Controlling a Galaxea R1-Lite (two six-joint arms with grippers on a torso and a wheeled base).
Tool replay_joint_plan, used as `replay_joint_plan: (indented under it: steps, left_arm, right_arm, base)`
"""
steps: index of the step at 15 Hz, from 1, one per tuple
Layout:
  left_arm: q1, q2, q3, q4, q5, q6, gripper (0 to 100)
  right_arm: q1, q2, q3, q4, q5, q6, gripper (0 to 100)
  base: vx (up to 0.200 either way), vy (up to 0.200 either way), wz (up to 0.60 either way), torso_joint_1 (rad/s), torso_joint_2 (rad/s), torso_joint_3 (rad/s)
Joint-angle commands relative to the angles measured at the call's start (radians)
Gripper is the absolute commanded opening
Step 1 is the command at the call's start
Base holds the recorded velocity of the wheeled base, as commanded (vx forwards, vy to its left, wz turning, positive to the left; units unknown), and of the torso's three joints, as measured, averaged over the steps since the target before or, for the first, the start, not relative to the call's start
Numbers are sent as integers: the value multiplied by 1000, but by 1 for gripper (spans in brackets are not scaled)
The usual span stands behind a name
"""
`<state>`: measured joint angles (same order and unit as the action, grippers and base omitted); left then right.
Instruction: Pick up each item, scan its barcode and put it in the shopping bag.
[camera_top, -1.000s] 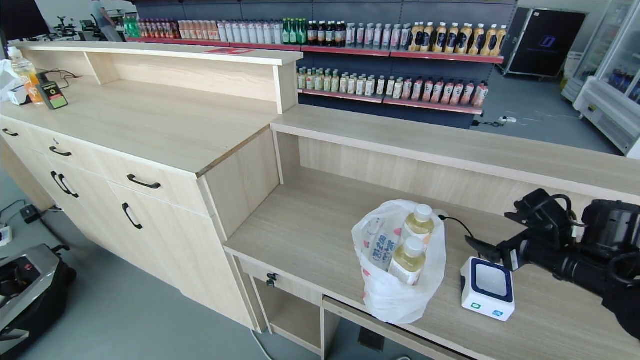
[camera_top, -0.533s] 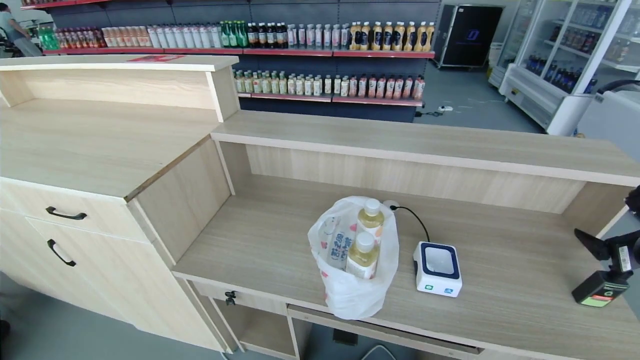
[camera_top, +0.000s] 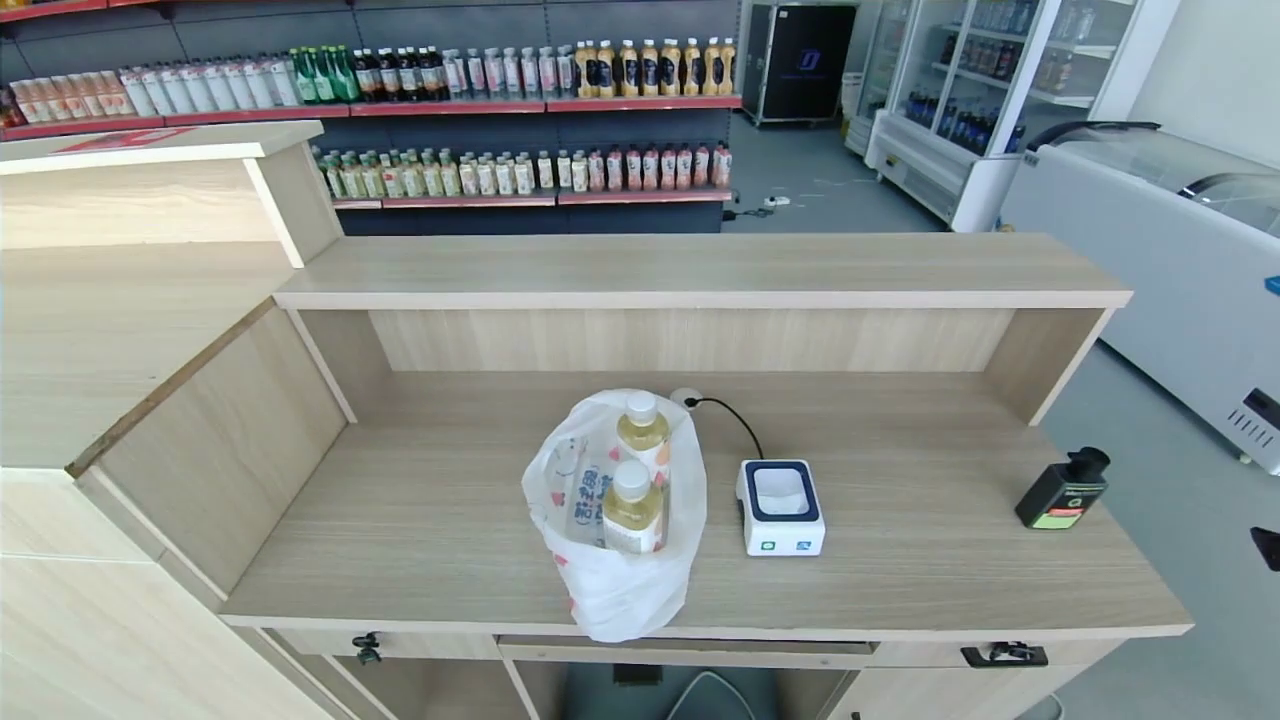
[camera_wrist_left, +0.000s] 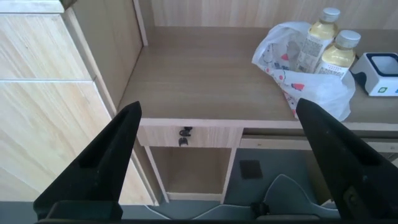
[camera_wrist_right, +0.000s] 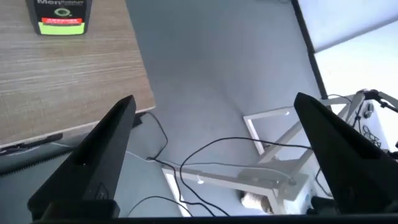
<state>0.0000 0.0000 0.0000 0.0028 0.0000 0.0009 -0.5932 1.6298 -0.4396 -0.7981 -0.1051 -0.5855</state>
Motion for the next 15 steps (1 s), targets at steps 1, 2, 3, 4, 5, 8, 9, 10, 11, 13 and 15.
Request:
replay_joint_plan:
  steps: [1,2,3,4,5,8,9,10,11,13,15]
  left_arm:
    - [0,0,0,0,0,-1,100]
    - [0,0,0,0,0,-1,100]
    - [0,0,0,0,0,-1,100]
    - [0,0,0,0,0,1,100]
    - [0,0,0,0,0,-1,100]
    - [0,0,0,0,0,-1,100]
    - [0,0,0,0,0,-1,100]
    - [0,0,0,0,0,-1,100]
    - [0,0,0,0,0,-1,100]
    - [0,0,0,0,0,-1,100]
    - [0,0,0,0,0,-1,100]
  right_arm:
    - [-13,150,-88,43,68,-28,100]
    - [-28,186,-136,74,119,-74,100]
    - [-54,209,-166,97,142,-132,100]
    - [-68,243,-211,114,151,-209,100]
    - [-83,268,-255,125,162,-247,100]
    - [-86,314,-304,119,191,-261,100]
    - [-86,326,-314,119,194,-267,100]
    - [-86,326,-314,119,194,-267,100]
    - [-86,364,-343,120,220,-267,100]
    - [-92,417,-384,122,321,-267,100]
    - [-92,441,-418,122,383,-270,100]
  base:
    - [0,0,0,0,0,0]
    - [0,0,0,0,0,0]
    - [0,0,0,0,0,0]
    - [0,0,0,0,0,0]
    - [0,0,0,0,0,0]
    - [0,0,0,0,0,0]
    - [0,0,0,0,0,0]
    - [0,0,0,0,0,0]
    - [0,0,0,0,0,0]
    - [0,0,0,0,0,0]
    - [0,0,0,0,0,0]
